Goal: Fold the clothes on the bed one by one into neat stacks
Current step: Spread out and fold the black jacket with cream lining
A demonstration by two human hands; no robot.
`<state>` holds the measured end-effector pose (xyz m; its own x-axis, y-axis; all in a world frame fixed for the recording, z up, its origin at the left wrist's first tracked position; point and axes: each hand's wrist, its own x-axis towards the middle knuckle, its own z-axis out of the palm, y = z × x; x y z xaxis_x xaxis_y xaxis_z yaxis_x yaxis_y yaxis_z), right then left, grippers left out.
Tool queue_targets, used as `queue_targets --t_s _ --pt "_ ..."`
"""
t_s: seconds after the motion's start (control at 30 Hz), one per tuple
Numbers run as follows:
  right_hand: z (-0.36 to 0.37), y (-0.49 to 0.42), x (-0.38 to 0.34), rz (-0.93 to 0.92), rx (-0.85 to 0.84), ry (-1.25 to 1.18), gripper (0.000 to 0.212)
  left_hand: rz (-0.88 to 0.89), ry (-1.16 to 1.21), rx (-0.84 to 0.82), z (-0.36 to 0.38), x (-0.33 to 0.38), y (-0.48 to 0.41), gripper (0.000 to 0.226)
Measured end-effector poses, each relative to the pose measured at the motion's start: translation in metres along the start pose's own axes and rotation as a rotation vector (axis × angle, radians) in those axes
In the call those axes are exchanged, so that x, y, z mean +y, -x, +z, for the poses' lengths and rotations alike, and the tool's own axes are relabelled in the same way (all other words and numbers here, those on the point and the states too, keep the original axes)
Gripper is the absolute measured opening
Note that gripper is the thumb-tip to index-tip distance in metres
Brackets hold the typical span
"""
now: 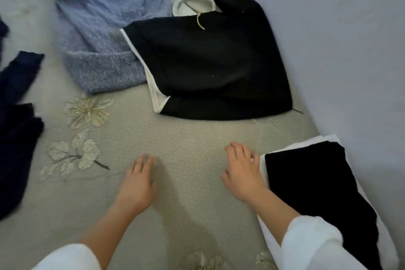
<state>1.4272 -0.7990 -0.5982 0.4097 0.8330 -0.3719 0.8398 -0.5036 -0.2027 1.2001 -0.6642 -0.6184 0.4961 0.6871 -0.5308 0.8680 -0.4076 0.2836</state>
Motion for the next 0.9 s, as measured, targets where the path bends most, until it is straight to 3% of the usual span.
queue_targets --t_s 0.17,0.3,0.37,0.43,0.53,0.67,0.77,0.9 --pt "-0.024 -0.090 0.003 0.005 0.100 0.030 0.070 0.032 0.116 0.255 -0.038 0.028 -0.092 0.075" --pt "-0.043 -0.145 0.004 0.058 0.325 -0.026 0.093 0.032 0.173 0.196 -0.041 0.034 -0.139 0.085" --pt "-0.043 -0.164 0.007 0.149 0.249 -0.053 0.092 0.023 0.098 0.158 -0.030 0.031 -0.143 0.091" --pt "-0.037 -0.172 0.010 0.206 0.088 0.023 0.065 0.043 0.033 0.186 -0.022 0.026 -0.139 0.090" --pt "-0.023 -0.167 0.012 0.163 -0.017 0.196 0.030 0.079 0.026 0.254 -0.024 0.026 -0.140 0.071" --pt "-0.015 -0.150 0.009 0.055 -0.073 0.323 0.028 0.121 -0.008 0.294 -0.022 0.027 -0.127 0.025" --pt "-0.028 -0.136 0.008 0.052 -0.074 0.214 0.018 0.232 0.066 0.261 0.003 0.019 -0.088 0.017" --pt "-0.030 -0.110 -0.007 0.098 -0.087 0.025 0.045 0.127 0.429 0.286 0.022 -0.007 -0.030 0.010"
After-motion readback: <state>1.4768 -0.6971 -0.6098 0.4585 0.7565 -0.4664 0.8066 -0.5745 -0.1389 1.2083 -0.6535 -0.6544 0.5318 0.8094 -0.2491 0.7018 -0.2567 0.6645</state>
